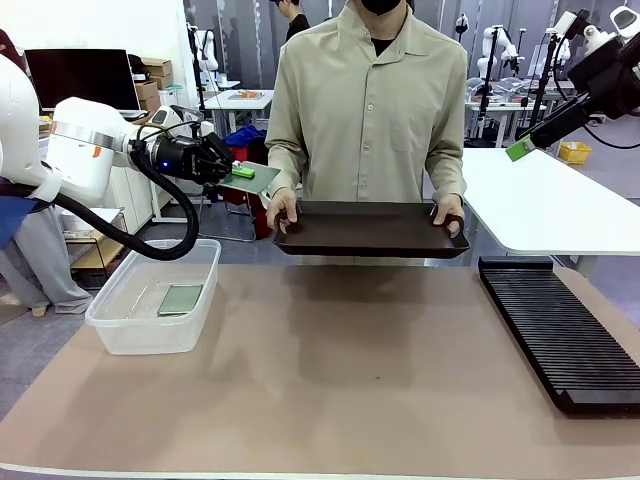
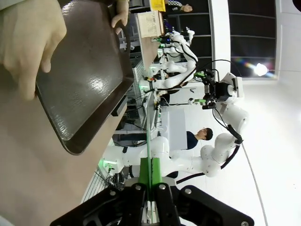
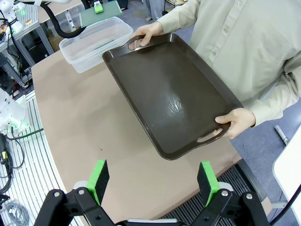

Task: Sort PCBs into racks and boxes based on the side picked up.
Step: If the short side of the Blank PCB is picked up, insert it into the PCB Rack ; if the long side is picked up, place it in the Organizing box.

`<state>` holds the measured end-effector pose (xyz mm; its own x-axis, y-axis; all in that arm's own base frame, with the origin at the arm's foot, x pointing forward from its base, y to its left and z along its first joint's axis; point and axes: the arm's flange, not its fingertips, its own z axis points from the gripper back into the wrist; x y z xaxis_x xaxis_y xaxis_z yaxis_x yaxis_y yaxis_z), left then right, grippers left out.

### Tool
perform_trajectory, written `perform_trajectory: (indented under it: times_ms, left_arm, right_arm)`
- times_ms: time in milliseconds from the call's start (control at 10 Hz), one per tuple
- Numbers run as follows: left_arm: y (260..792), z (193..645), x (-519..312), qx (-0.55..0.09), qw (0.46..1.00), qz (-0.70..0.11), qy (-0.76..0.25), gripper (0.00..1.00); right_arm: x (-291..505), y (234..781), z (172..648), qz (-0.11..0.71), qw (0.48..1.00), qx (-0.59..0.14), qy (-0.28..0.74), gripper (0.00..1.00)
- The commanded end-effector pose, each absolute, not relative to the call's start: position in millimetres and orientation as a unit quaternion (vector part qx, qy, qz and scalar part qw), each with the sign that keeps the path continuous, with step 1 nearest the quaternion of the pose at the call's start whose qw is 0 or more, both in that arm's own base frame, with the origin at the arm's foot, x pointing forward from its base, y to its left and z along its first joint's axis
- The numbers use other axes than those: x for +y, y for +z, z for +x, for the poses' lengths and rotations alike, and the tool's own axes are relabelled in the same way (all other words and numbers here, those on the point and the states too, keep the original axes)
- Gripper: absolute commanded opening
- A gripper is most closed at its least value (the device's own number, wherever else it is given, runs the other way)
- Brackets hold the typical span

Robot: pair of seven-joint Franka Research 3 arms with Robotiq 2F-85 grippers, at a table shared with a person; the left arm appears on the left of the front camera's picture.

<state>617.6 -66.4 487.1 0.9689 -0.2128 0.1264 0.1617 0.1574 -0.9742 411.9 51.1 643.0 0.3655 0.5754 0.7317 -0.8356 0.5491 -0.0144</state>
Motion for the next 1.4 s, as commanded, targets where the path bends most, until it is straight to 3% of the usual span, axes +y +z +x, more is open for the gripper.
perform_trajectory:
  times_ms: [0,600,900,1300]
  left_arm:
    - [495,604,-66,-0.013,0.792,-0.597,-0.126,0.03]
    - [539,556,-37,-0.088,0.876,-0.464,-0.096,0.03]
    - [550,533,-26,-0.122,0.925,-0.355,-0.056,0.03]
    - [534,523,1,-0.107,0.957,-0.269,-0.024,0.03]
  right_arm:
    - [52,641,412,0.187,0.804,-0.357,0.438,1.0]
    - [52,641,412,0.187,0.804,-0.357,0.438,1.0]
    - [52,641,412,0.187,0.804,-0.357,0.438,1.0]
    - [52,641,412,0.187,0.804,-0.357,0.438,1.0]
